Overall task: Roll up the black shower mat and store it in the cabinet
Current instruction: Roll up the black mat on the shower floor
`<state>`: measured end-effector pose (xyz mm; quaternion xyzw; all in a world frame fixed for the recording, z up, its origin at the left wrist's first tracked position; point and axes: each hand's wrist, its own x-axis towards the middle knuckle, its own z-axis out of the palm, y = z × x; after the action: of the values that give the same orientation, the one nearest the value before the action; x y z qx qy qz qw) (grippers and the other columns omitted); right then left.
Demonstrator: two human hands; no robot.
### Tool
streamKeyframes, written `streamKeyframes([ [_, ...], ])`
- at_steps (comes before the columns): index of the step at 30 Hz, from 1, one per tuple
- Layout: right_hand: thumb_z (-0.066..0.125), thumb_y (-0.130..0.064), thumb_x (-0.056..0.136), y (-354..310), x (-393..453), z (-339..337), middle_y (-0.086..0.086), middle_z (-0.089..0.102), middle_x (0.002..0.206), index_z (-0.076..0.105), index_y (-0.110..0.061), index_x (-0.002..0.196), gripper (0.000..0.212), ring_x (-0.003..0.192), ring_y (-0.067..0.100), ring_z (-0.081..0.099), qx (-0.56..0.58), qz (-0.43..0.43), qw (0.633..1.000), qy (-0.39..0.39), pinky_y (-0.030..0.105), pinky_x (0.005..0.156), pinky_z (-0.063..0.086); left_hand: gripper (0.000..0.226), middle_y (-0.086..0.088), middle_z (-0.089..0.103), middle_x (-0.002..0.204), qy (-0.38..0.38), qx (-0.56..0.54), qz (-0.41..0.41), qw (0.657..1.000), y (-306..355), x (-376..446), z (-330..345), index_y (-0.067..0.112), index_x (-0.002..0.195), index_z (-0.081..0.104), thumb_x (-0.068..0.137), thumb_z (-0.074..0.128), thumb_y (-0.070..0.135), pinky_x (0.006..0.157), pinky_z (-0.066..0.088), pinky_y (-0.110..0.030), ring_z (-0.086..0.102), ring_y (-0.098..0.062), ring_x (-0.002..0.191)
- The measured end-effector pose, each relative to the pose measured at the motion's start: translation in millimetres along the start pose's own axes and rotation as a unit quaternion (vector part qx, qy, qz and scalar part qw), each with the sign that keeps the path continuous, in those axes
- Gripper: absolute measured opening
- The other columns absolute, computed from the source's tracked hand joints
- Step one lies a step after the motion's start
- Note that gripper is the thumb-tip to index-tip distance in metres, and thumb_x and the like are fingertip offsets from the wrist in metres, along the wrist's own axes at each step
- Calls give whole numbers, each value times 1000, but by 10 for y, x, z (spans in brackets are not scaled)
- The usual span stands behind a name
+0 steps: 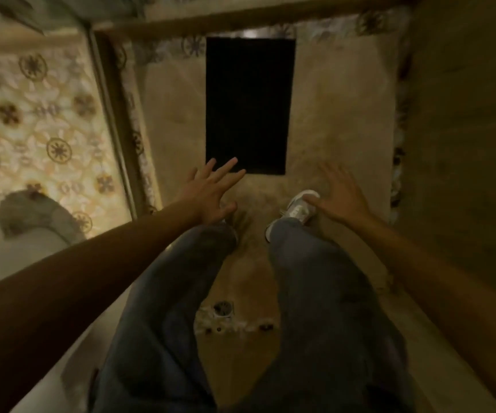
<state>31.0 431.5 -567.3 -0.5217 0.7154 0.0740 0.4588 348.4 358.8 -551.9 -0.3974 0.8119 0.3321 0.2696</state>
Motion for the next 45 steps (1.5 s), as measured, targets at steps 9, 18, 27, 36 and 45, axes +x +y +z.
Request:
streamKeyframes([
  [9,73,-33,90,275,1807,1383,14,34,157,35,-10,151,75,143,31,33,-63,-107,990,-68,44,118,27,71,-1,18,163,-63,101,20,993,-1163,1712,1340,35,157,7,97,41,53,106,38,-50,27,-34,141],
  [18,66,-39,91,964,2798,2150,10,50,122,50,-18,130,48,86,29,61,-229,-318,919,-50,41,67,56,46,-18,53,118,92,171,266,944,-1629,2689,2312,9,126,55,92,52,40,74,46,-43,53,-35,97],
  [27,51,-32,103,1159,3166,2188,7,58,110,65,-17,117,25,87,23,54,-205,-467,860,-1,36,68,47,31,-18,57,99,161,199,370,893,-2049,2822,2159,10,122,60,94,59,24,58,52,-44,55,-36,79],
  [36,43,-24,104,984,2810,1977,15,66,109,63,-9,129,35,87,31,64,-211,-403,888,73,46,68,55,44,-12,69,109,153,77,325,930,-2054,2707,1914,12,134,61,90,65,14,60,50,-32,67,-31,79],
  [45,62,2,91,935,2828,1929,9,67,97,66,-20,129,44,69,9,48,-143,-365,916,81,23,56,43,84,-10,55,119,163,-15,228,960,-2049,2643,2147,26,148,42,74,61,-10,77,48,-43,52,-29,102],
])
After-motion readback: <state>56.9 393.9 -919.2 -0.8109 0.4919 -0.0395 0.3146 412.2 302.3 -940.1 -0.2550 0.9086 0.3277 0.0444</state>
